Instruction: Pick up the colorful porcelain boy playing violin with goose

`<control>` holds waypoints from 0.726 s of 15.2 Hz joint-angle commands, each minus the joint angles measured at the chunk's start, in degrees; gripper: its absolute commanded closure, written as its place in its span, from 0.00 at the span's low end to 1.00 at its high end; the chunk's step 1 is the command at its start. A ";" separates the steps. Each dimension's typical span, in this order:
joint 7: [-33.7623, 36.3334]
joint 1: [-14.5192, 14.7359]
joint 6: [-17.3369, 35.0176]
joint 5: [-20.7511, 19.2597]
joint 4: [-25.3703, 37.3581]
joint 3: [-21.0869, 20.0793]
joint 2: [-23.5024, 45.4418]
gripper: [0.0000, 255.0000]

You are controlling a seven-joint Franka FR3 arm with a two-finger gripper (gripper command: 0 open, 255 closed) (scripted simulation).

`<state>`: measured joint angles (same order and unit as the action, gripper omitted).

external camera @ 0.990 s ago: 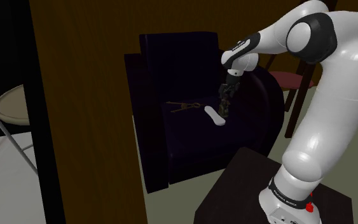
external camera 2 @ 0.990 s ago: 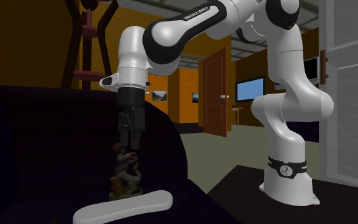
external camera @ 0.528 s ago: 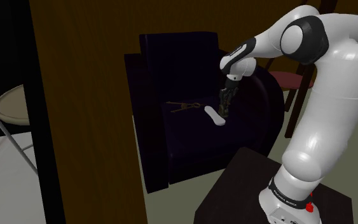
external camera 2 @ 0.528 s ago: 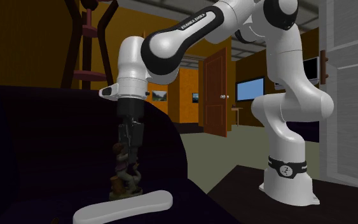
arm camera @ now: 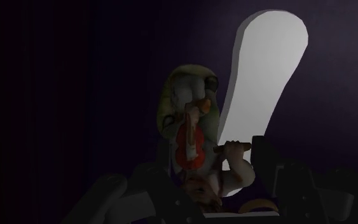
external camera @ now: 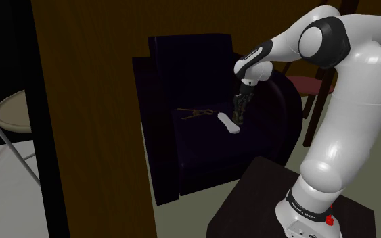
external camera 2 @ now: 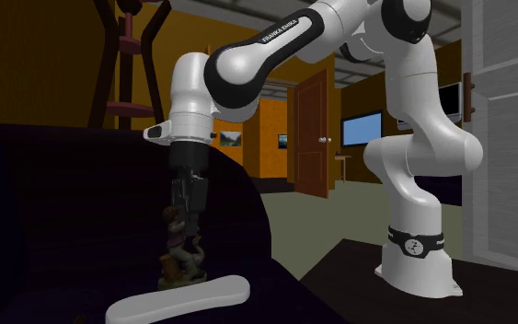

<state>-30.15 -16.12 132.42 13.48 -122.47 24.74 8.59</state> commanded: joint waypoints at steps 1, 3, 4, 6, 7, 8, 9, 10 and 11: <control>-0.07 0.01 0.03 0.07 -0.08 -0.04 0.11 1.00; 0.57 0.13 -1.29 -0.70 0.45 0.13 -0.84 1.00; 0.88 0.18 -1.96 -1.08 0.73 0.20 -1.30 1.00; 1.48 0.27 -3.31 -1.78 1.34 0.32 -2.18 1.00; 1.76 0.31 -3.99 -2.12 1.67 0.37 -2.61 1.00; 2.04 0.35 -4.68 -2.44 2.00 0.42 -3.02 1.00; 2.31 0.38 -5.37 -2.75 2.35 0.45 -3.42 1.00; 2.57 0.41 -6.06 -3.05 2.72 0.49 -3.82 1.00; 2.82 0.44 -6.75 -3.34 3.09 0.52 -4.19 1.00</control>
<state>-27.60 -15.72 126.36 10.52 -119.59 25.20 4.95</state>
